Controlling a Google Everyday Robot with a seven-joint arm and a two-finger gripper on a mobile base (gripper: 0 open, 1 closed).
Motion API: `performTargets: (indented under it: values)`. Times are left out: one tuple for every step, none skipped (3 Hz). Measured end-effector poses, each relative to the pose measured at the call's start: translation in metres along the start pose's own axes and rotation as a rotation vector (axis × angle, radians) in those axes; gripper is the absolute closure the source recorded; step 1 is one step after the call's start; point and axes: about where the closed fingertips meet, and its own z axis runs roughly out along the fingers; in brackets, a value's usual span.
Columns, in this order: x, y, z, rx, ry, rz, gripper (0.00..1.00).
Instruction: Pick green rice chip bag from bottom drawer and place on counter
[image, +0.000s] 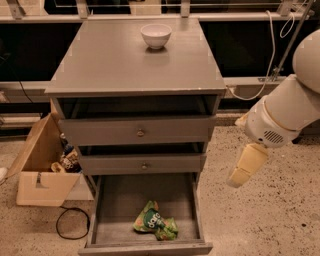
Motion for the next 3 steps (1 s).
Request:
performTargets:
  values:
    - [0.004, -0.004, 0.054, -0.047, -0.019, 0.017, 0.0]
    - [0.002, -0.013, 0.134, -0.107, -0.062, 0.032, 0.0]
    - [0.0, -0.023, 0.213, -0.157, -0.139, 0.075, 0.0]
